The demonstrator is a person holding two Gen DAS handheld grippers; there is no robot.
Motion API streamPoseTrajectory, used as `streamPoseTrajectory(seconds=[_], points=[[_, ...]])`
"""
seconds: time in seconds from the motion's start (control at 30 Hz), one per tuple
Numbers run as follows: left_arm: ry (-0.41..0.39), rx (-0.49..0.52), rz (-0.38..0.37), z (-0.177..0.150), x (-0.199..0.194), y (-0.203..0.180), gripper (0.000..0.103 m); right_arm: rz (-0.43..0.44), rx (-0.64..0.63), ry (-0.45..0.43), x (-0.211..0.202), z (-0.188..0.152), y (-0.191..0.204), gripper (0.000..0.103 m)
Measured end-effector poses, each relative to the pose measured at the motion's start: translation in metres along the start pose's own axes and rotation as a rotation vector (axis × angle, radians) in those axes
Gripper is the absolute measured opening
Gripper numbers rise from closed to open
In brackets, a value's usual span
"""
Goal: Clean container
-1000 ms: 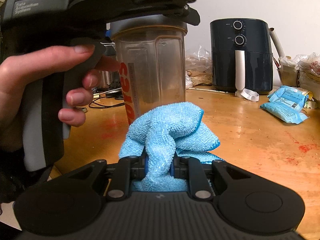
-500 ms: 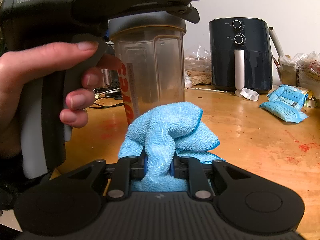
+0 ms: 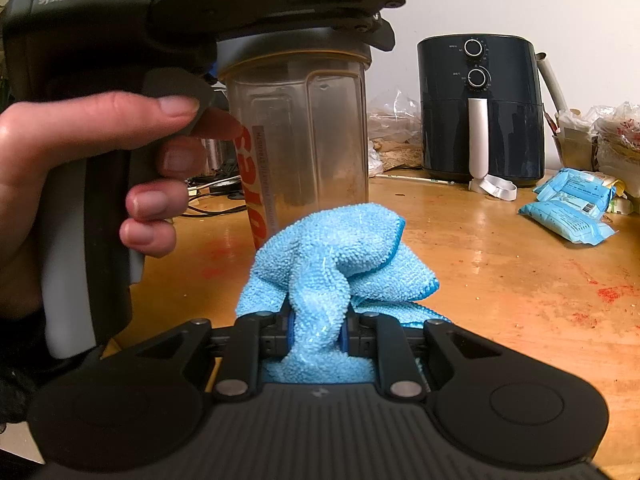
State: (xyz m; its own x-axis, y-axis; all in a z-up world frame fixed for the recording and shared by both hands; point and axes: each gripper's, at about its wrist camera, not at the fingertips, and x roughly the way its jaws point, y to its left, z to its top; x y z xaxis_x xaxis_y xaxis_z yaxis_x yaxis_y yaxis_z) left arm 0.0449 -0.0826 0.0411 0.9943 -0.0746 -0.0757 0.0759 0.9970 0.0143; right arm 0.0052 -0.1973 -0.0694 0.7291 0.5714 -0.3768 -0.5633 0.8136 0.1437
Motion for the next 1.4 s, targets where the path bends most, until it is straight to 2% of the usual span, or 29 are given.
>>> streamPoseTrajectory(seconds=[0.27, 0.33, 0.7, 0.93, 1.4], points=[[0.005, 0.002, -0.006, 0.001, 0.0, -0.001, 0.102, -0.002, -0.001, 0.0, 0.0, 0.0, 0.0, 0.021], [0.006, 0.003, -0.002, 0.001, 0.0, -0.001, 0.095, -0.002, -0.001, 0.0, 0.0, -0.001, 0.0, 0.021], [0.009, 0.001, -0.011, 0.001, 0.0, 0.002, 0.095, -0.009, -0.011, -0.001, -0.001, -0.002, 0.001, 0.024], [0.007, 0.004, -0.052, 0.001, 0.0, 0.008, 0.095, -0.015, -0.015, 0.003, 0.0, -0.001, 0.001, 0.025], [-0.002, 0.008, -0.184, -0.002, 0.003, 0.025, 0.095, -0.02, -0.018, 0.002, 0.001, -0.001, 0.002, 0.025]])
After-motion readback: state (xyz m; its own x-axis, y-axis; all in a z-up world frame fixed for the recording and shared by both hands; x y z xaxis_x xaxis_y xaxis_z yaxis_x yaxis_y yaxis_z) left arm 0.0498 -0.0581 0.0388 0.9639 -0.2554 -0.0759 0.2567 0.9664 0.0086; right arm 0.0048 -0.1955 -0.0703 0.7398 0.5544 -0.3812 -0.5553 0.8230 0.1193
